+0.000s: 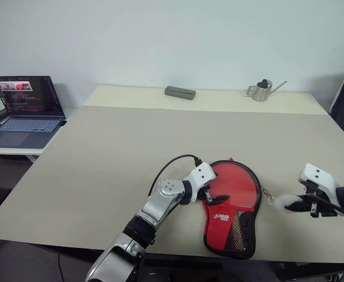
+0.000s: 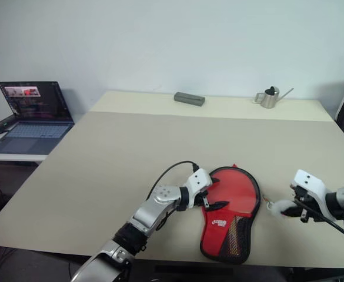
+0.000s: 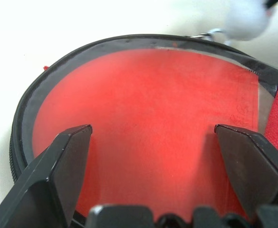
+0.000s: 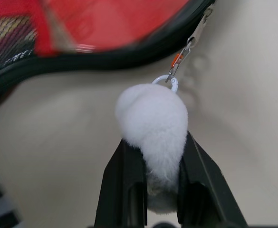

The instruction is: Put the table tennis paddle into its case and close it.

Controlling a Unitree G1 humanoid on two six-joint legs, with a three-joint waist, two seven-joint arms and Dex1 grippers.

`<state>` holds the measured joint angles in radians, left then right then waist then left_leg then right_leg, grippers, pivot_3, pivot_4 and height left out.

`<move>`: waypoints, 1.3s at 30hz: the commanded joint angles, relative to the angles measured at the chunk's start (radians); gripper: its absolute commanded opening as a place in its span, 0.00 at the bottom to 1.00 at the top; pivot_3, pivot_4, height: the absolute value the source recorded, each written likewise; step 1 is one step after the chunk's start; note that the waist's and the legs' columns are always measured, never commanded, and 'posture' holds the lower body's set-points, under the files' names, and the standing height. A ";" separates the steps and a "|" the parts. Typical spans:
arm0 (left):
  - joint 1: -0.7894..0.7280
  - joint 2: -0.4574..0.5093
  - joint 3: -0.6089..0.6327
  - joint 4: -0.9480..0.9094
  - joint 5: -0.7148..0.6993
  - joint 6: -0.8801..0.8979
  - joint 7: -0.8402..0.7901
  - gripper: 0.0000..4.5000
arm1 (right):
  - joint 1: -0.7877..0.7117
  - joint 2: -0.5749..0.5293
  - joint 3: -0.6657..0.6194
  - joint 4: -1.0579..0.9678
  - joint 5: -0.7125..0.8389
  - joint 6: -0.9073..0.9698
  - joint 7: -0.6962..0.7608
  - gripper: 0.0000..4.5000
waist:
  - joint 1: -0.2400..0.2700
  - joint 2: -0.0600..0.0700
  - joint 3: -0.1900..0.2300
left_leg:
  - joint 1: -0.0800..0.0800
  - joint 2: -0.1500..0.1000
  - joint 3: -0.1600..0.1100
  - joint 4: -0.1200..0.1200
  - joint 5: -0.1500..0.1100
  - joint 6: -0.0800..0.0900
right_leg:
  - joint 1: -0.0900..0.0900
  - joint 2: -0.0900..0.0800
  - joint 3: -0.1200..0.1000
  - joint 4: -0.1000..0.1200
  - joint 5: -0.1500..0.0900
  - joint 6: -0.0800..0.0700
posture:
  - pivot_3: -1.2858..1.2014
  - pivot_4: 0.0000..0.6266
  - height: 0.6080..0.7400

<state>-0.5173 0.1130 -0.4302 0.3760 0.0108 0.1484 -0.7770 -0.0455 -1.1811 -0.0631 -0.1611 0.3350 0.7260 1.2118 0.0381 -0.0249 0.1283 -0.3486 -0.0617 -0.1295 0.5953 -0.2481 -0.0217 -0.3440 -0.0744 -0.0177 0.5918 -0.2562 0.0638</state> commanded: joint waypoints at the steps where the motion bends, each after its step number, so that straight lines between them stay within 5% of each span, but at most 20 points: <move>1: 0.020 0.008 -0.041 0.067 0.059 0.016 0.011 1.00 | 0.085 -0.047 -0.082 -0.087 0.055 -0.023 0.086 0.07 | 0.001 0.000 0.000 | 0.000 0.000 0.000 0.000 0.000 0.000 | 0.000 0.000 0.000 0.000 0.000 0.000 | 0.52 0.24 1.00; 14: 0.010 -0.006 -0.043 0.093 0.066 0.008 0.018 1.00 | 0.396 -0.063 -0.176 -0.435 0.100 -0.092 0.159 0.07 | 0.005 -0.001 0.000 | 0.001 0.000 0.000 0.000 -0.004 -0.005 | 0.001 0.000 -0.003 -0.003 -0.002 -0.002 | 0.52 0.24 1.00; 30: 0.002 -0.014 -0.044 0.102 0.069 0.001 0.033 1.00 | 0.758 -0.061 -0.330 -0.619 0.063 -0.240 0.319 0.07 | 0.019 -0.003 -0.001 | 0.001 0.000 0.000 0.001 -0.007 -0.004 | 0.002 0.000 -0.005 -0.005 -0.003 0.000 | 0.52 0.24 1.00; 39: -0.002 -0.019 -0.043 0.109 0.068 -0.004 0.041 1.00 | 0.724 -0.046 -0.282 -0.708 0.119 -0.168 0.247 0.07 | 0.020 -0.004 -0.002 | 0.001 0.001 0.000 0.002 -0.008 -0.003 | 0.003 0.000 -0.005 -0.005 -0.005 -0.002 | 0.52 0.24 1.00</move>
<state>-0.5349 0.0823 -0.4478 0.4253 0.0201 0.1227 -0.7566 0.6864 -1.2280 -0.3630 -0.8219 0.3923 0.5291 1.4476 0.0579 -0.0290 0.1266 -0.3480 -0.0612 -0.1297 0.5976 -0.2556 -0.0251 -0.3410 -0.0746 -0.0226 0.5864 -0.2613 0.0612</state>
